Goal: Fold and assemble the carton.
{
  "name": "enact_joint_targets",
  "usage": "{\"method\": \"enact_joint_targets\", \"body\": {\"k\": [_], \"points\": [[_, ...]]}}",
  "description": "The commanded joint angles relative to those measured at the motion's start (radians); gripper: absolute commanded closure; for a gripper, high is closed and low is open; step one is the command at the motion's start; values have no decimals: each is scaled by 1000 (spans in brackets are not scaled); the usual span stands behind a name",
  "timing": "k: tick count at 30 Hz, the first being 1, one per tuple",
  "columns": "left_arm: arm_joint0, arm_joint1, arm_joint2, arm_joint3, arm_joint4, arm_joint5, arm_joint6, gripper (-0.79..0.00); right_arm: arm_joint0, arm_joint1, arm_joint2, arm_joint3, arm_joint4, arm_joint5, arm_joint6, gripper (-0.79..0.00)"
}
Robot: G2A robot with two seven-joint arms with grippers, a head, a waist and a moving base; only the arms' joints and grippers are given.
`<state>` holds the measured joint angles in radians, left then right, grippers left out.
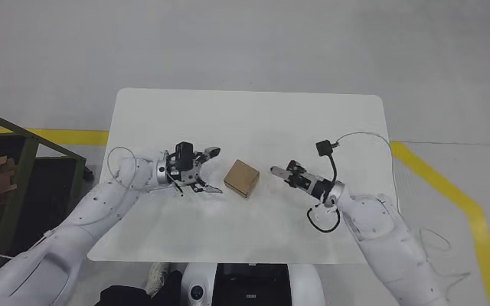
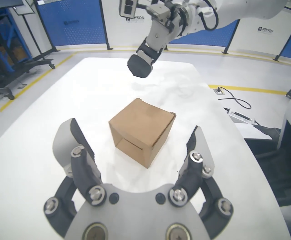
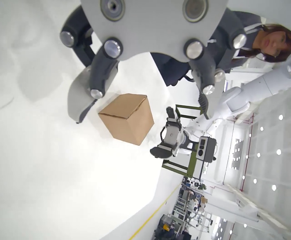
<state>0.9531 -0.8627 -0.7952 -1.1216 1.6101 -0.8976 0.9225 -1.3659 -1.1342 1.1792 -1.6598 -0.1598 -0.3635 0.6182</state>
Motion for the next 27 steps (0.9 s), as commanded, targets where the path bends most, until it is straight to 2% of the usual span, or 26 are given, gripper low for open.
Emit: {"method": "enact_joint_targets", "body": {"k": [1,4,8,13,20,27], "points": [[22,23,-44,-9,-25,9,9,-785,1,1,-6,-14,-32,14,17,-785],[46,45,-107,2,-63,19,11,-785,-3,-1,-32,-57,-46,92,28,-785],[65,60,-174,1,-129,30,-25,-785,-4,-6,-96,-139,-99,170,67,-785],[82,71,-234,-7,-178,53,-76,-785,-11,-10,-153,-194,-105,172,100,-785],[106,82,-309,-25,-239,84,-132,-785,-3,-19,-225,-204,-121,163,114,-785],[108,83,-316,-27,-245,81,-137,-785,61,-41,-318,-135,-117,188,115,-785]]}}
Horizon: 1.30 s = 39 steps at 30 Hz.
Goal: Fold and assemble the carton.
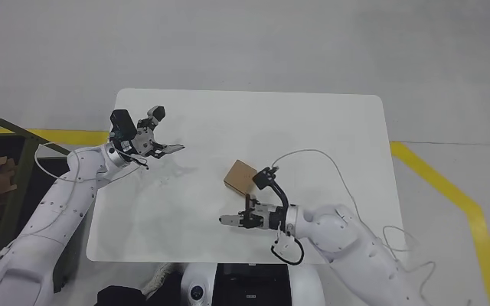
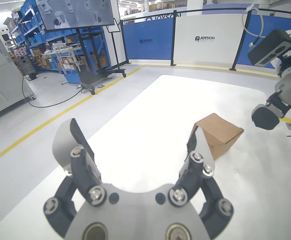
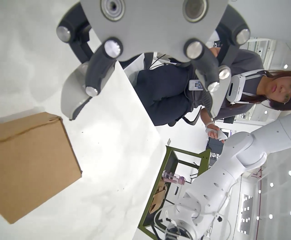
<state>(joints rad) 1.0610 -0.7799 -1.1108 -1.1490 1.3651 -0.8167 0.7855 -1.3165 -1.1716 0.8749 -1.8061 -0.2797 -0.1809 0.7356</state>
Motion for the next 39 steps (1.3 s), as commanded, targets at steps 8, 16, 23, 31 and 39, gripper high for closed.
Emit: {"method": "enact_joint_targets", "body": {"k": [8,16,23,31,39], "points": [[0,0,0,0,0,0,0,-785,85,-34,-77,108,56,95,-27,-785],[0,0,0,0,0,0,0,-785,97,-35,-37,130,66,155,-68,-785],[0,0,0,0,0,0,0,-785,89,-21,47,115,-7,219,-138,-785],[0,0,0,0,0,0,0,-785,58,11,92,31,-315,71,-150,-785],[0,0,0,0,0,0,0,-785,-6,28,101,18,-663,66,-270,-785]]}}
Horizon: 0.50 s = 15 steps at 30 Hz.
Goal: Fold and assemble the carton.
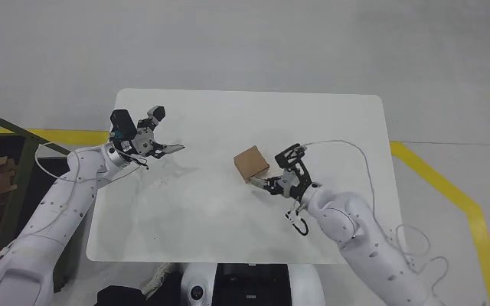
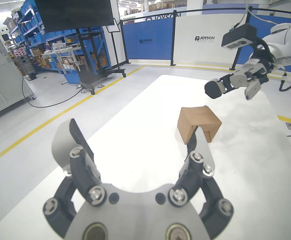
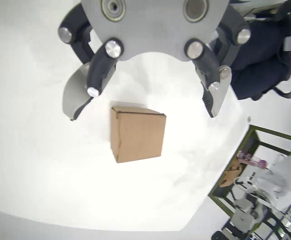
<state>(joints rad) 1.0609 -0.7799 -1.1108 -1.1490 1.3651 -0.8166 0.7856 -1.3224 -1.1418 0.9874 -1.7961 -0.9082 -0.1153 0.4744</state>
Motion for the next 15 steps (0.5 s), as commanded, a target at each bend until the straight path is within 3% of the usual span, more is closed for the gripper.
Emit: {"method": "enact_joint_targets", "body": {"k": [1,6,15], "points": [[0,0,0,0,0,0,0,-785,6,-3,-21,17,-53,-5,-14,-785],[0,0,0,0,0,0,0,-785,53,-19,-84,76,-165,28,-7,-785],[0,0,0,0,0,0,0,-785,108,-50,-155,140,-160,26,-8,-785]]}}
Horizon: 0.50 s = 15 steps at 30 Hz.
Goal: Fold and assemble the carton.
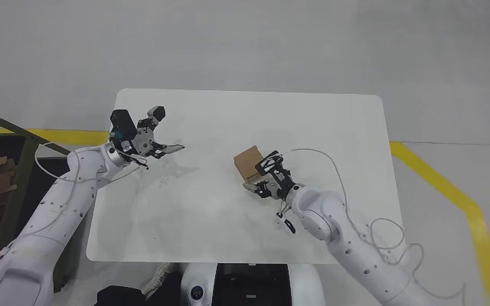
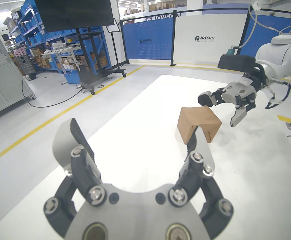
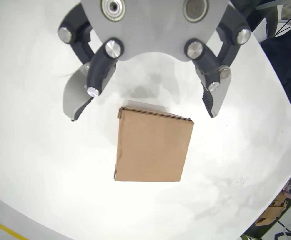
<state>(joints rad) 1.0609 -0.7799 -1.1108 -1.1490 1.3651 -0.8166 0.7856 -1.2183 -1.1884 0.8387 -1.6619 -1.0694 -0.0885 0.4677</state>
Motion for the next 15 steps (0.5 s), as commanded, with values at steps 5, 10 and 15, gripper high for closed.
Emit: {"method": "enact_joint_targets", "body": {"k": [5,10,15], "points": [[0,0,0,0,0,0,0,-785,19,-16,-23,25,4,10,-5,-785],[0,0,0,0,0,0,0,-785,31,-26,-34,42,-7,30,-9,-785],[0,0,0,0,0,0,0,-785,39,-35,-41,59,-19,46,-7,-785]]}}
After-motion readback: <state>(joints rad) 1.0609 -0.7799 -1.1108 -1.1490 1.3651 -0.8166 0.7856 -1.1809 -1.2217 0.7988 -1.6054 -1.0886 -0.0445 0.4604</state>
